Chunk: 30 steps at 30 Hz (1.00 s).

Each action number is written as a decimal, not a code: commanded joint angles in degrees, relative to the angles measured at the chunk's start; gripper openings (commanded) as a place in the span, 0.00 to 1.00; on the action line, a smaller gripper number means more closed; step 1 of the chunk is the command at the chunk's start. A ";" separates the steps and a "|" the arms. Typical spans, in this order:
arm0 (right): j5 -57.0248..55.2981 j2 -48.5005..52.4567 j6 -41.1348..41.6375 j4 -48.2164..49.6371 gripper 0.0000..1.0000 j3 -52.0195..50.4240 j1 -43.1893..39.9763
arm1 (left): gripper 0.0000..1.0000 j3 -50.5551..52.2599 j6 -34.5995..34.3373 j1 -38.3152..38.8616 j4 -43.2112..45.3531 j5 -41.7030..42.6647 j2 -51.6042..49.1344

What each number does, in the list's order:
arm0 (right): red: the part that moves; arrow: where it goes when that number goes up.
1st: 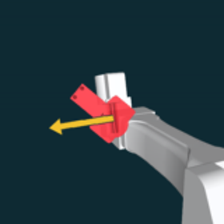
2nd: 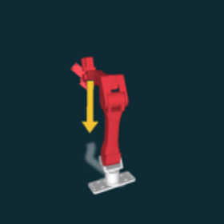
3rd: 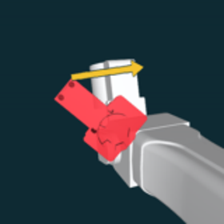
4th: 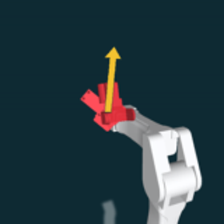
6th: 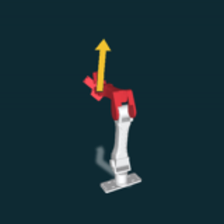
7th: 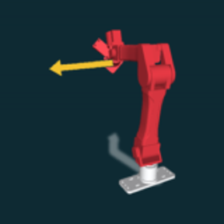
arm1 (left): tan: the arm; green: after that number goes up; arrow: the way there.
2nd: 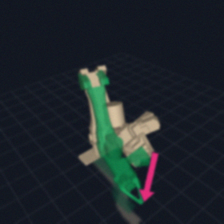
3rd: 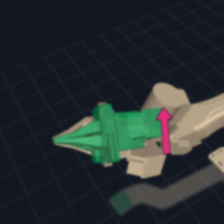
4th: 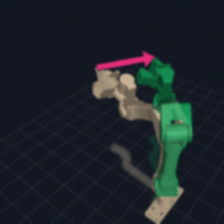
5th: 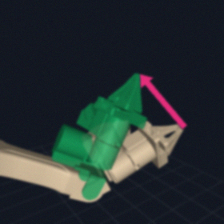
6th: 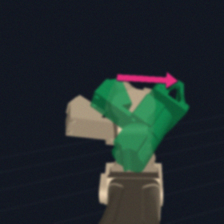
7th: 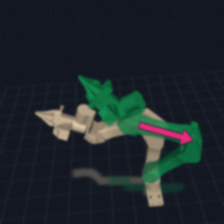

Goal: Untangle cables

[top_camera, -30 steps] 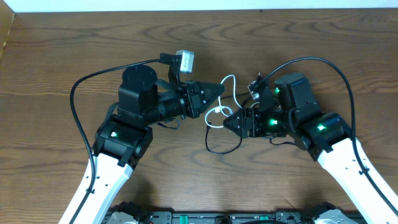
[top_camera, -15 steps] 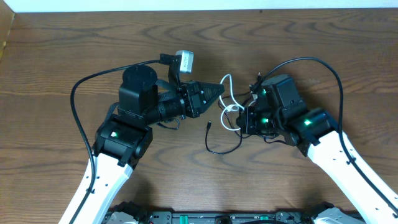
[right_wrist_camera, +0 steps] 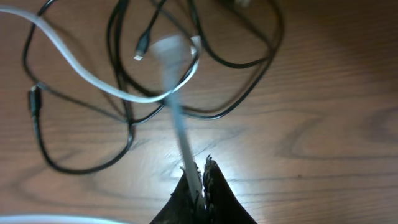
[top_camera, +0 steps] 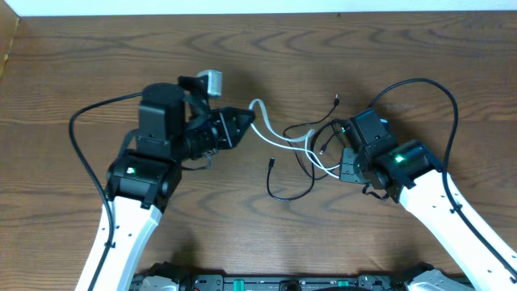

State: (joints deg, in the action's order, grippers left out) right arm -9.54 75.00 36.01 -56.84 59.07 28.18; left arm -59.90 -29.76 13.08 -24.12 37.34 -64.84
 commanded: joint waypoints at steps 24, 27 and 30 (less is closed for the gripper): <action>-0.48 3.08 -32.04 13.57 0.68 0.04 -2.34 | 0.07 -0.39 9.81 -3.19 -19.80 -26.47 0.11; -0.87 6.08 -38.34 15.17 0.72 0.04 -2.40 | 0.07 -0.33 9.81 -3.19 -20.39 -26.47 0.11; -4.17 10.93 -38.86 20.06 0.71 0.04 -3.74 | 0.07 -0.33 9.81 -3.19 -20.85 -26.47 0.11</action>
State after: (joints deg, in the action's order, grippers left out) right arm -11.11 82.26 3.97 -39.92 58.98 26.48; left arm -59.90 -20.73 10.17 -44.58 11.86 -64.84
